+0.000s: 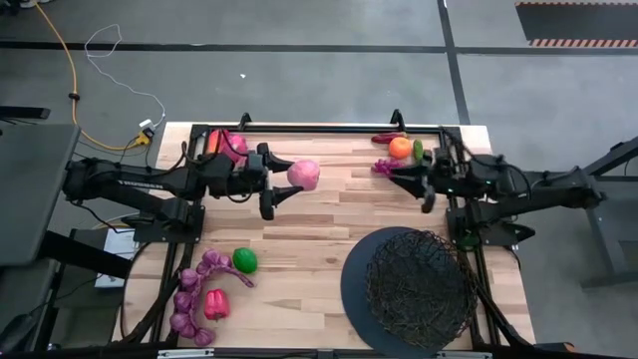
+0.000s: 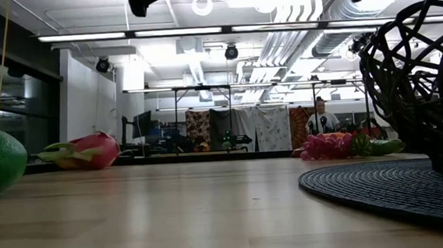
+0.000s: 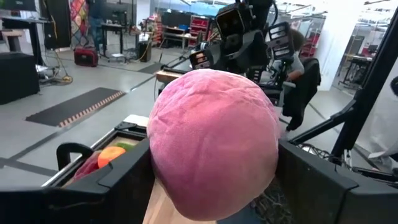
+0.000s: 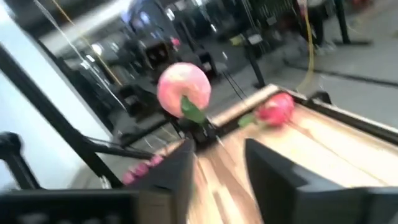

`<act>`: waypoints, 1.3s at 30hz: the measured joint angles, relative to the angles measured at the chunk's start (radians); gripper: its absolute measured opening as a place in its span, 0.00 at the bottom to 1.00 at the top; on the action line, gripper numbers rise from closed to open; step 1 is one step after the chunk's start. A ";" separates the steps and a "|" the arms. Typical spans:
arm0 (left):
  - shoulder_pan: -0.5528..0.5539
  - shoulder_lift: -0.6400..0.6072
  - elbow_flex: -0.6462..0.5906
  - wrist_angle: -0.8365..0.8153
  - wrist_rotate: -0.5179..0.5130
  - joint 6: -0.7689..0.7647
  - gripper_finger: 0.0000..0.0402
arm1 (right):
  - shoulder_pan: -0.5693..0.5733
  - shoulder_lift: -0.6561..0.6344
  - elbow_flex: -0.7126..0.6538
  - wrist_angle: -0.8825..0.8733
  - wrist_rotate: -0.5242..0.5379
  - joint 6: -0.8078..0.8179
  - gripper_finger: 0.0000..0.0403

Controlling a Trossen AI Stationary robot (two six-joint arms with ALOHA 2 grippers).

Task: Build produce basket
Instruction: Put the pink peach into the basket

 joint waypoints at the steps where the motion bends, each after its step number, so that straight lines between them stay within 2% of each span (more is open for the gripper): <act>1: 0.000 -0.001 0.003 0.001 0.000 0.005 0.70 | -0.005 0.031 0.039 -0.042 0.000 0.008 0.43; 4: 0.000 -0.001 0.004 0.002 0.000 0.010 0.70 | -0.018 0.125 0.150 -0.131 -0.002 0.002 0.61; 7: 0.000 -0.001 0.004 0.001 0.001 0.008 0.70 | -0.023 0.227 0.259 -0.203 -0.007 -0.100 0.76; 12: 0.000 -0.001 0.004 0.001 0.003 -0.071 0.70 | -0.022 0.405 0.435 -0.320 -0.012 -0.369 0.90; 18: 0.001 -0.001 0.004 0.006 -0.003 -0.280 0.70 | -0.004 0.595 0.604 -0.359 -0.011 -0.712 0.93; 22: 0.001 -0.001 0.004 0.014 -0.005 -0.420 0.70 | 0.008 0.702 0.698 -0.358 -0.003 -0.854 0.93; 28: 0.000 -0.001 0.003 0.014 -0.005 -0.498 0.70 | 0.013 0.835 0.825 -0.358 0.075 -0.936 0.93; 33: 0.001 -0.002 0.003 0.013 -0.012 -0.503 0.70 | 0.008 0.916 0.905 -0.361 0.084 -0.939 0.93; 39: 0.001 -0.002 0.002 0.004 -0.015 -0.500 0.70 | 0.004 0.961 0.941 -0.359 0.083 -0.939 0.93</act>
